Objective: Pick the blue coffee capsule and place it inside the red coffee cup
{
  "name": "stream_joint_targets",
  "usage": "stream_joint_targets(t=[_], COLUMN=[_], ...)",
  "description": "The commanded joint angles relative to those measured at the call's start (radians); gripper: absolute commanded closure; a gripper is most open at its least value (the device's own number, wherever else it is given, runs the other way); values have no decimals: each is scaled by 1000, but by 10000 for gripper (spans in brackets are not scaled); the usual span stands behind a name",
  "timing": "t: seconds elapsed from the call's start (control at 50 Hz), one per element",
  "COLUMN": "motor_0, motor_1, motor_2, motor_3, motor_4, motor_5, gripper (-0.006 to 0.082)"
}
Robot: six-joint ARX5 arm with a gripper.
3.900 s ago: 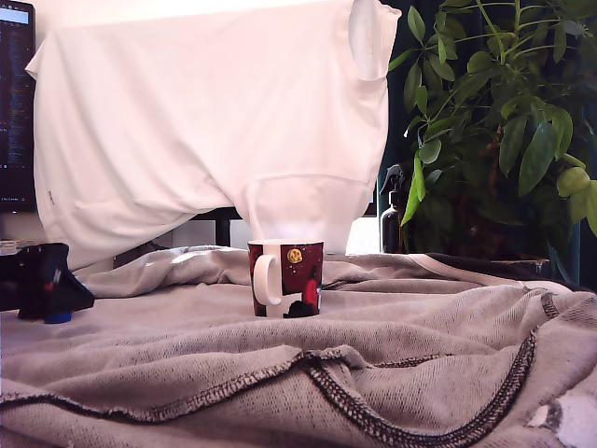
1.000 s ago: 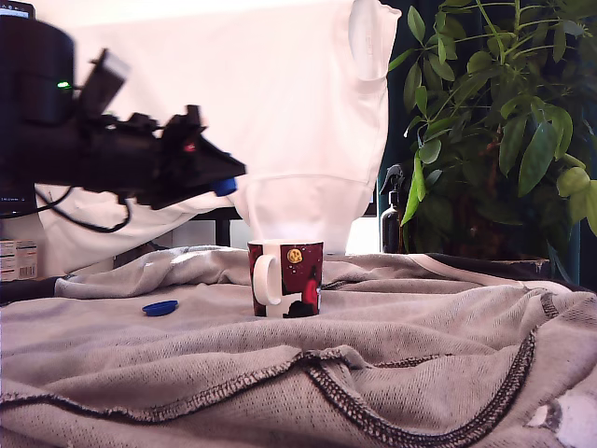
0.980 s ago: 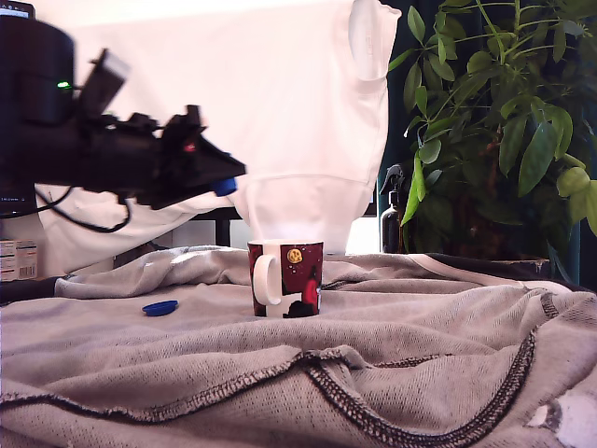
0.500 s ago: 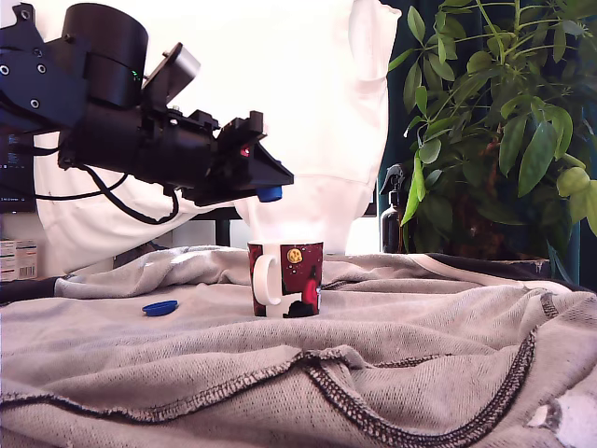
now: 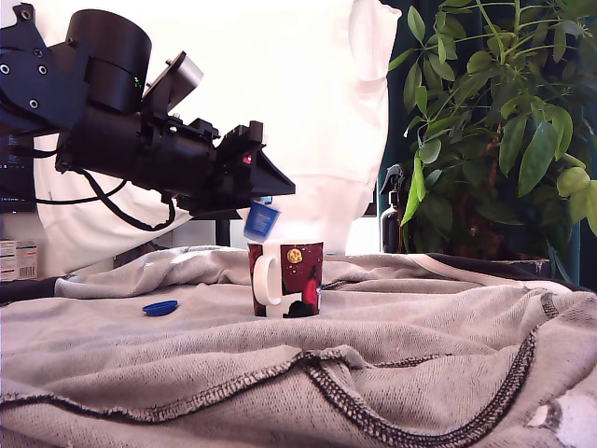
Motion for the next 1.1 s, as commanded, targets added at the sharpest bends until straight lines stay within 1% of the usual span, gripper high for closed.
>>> stream_joint_targets(t=[0.0, 0.06, 0.12, 0.26, 0.32, 0.38, 0.42, 0.44, 0.68, 0.74, 0.82, 0.88, 0.96, 1.08], motor_0=[-12, -13, -12, -2, 12, 27, 42, 49, 165, 189, 203, 204, 194, 155], motor_1=[22, 22, 22, 21, 18, 8, -5, -11, -168, -213, -256, -271, -271, -270], motor_2=[4, 5, 5, 14, 19, 19, 19, 19, 19, 19, 19, 19, 19, 19], motor_3=[5, 10, 31, 51, 45, 22, -10, -27, -305, -374, -472, -541, -612, -714], motor_4=[7, 7, 7, 7, 10, 14, 16, 18, 32, 32, 21, -2, -46, -129], motor_5=[-3, -3, -3, -3, -3, -3, -3, -3, 0, 19, 70, 127, 200, 305], gripper=[174, 187, 236, 402, 497, 614, 669, 678, 669, 659, 565, 499, 473, 473])
